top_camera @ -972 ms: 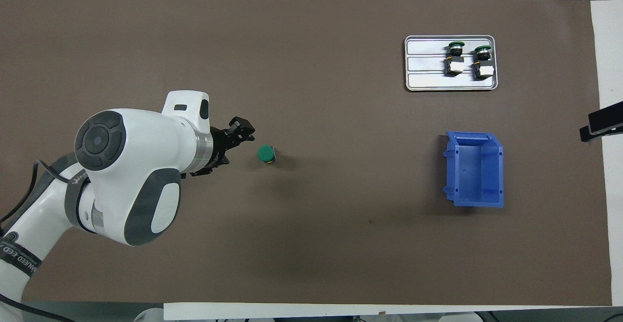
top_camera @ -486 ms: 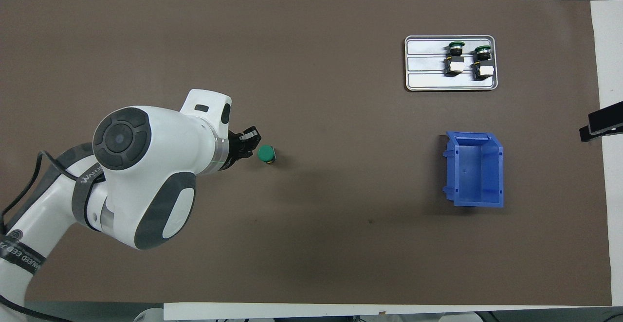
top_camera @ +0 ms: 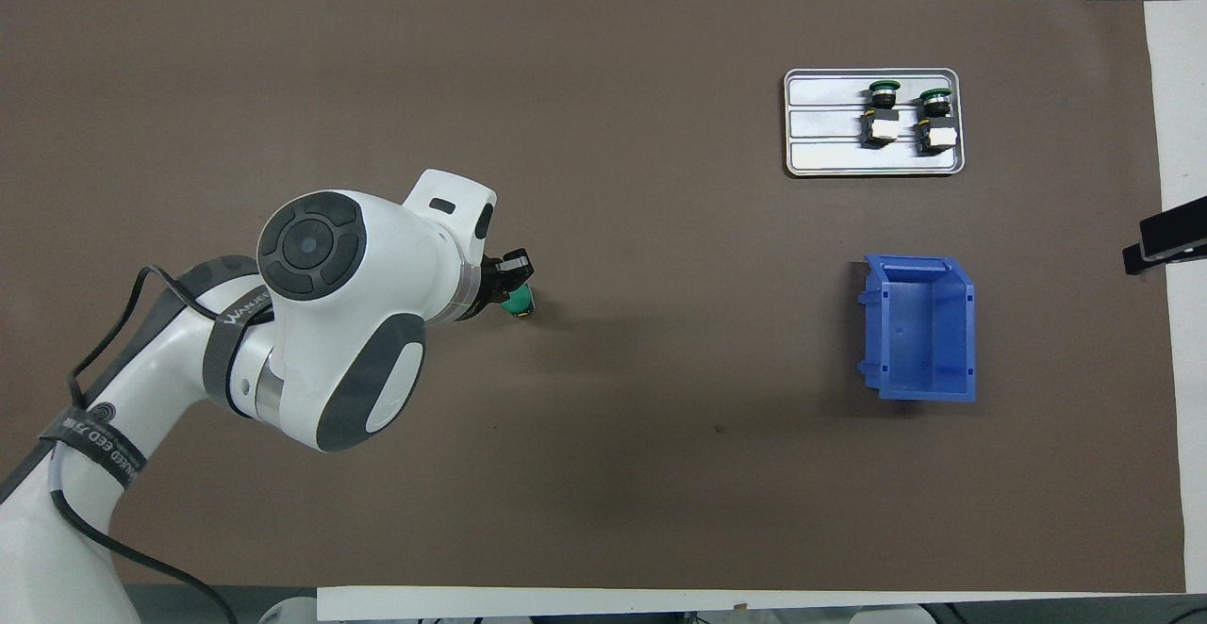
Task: Place and press button with both arms
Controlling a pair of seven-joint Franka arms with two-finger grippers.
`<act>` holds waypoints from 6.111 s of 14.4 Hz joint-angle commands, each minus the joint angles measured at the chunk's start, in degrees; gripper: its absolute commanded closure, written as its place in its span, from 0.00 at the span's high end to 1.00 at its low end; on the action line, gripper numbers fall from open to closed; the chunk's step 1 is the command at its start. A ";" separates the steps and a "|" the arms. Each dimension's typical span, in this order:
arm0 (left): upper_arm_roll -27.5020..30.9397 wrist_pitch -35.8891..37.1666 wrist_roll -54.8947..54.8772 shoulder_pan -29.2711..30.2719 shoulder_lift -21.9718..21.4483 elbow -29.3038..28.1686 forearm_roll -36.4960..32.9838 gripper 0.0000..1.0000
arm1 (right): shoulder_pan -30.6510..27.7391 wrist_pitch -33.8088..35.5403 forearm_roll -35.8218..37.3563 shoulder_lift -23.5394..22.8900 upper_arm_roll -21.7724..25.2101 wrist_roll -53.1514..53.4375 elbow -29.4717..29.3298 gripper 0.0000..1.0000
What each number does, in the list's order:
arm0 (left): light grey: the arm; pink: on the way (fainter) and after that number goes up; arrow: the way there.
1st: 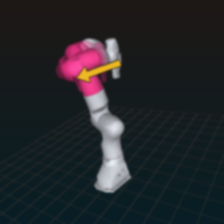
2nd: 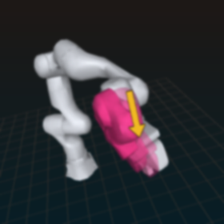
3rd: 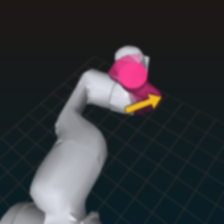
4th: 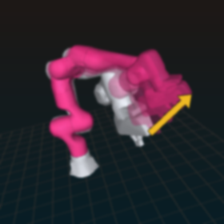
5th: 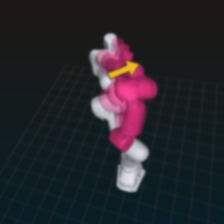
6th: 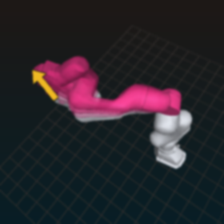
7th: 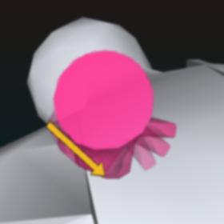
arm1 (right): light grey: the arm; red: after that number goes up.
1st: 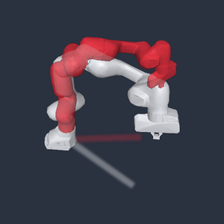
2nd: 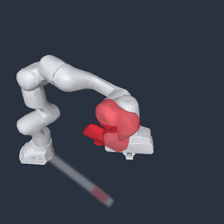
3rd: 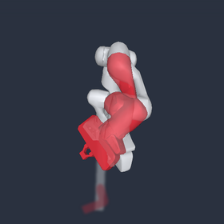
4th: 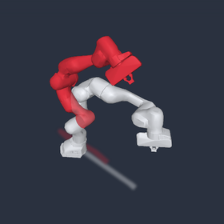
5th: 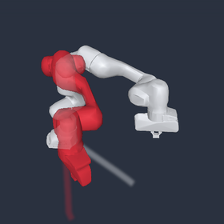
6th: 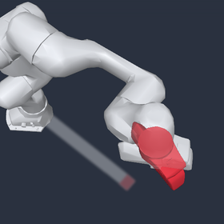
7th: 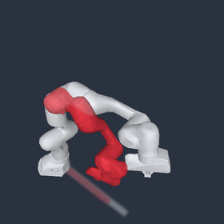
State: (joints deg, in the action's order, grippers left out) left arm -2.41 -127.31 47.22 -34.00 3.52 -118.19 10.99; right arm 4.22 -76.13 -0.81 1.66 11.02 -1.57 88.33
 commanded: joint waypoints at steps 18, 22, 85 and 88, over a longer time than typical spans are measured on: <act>0.04 -5.22 -1.08 -1.68 3.33 -2.22 -0.71 0.00 | -0.01 0.19 -0.07 1.24 -0.04 -0.45 1.23 1.00; 0.12 -5.58 -1.78 -1.77 3.42 -3.19 -0.71 0.00 | -0.01 0.19 -0.07 1.24 -0.04 -0.45 1.23 1.00; -2.07 45.13 -36.23 35.06 -10.29 20.10 -11.25 1.00 | 45.70 -34.32 -0.95 -37.08 -4.78 45.81 -17.35 1.00; -2.16 44.96 -36.23 34.88 -10.20 20.19 -11.25 1.00 | 45.52 -39.70 -1.03 -36.12 -4.87 41.83 -10.65 1.00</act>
State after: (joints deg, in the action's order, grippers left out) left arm -4.81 -82.13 11.71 1.45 -6.17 -97.24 0.75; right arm 50.09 -113.11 -2.57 -37.04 6.43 42.89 72.61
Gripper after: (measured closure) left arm 0.000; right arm 0.000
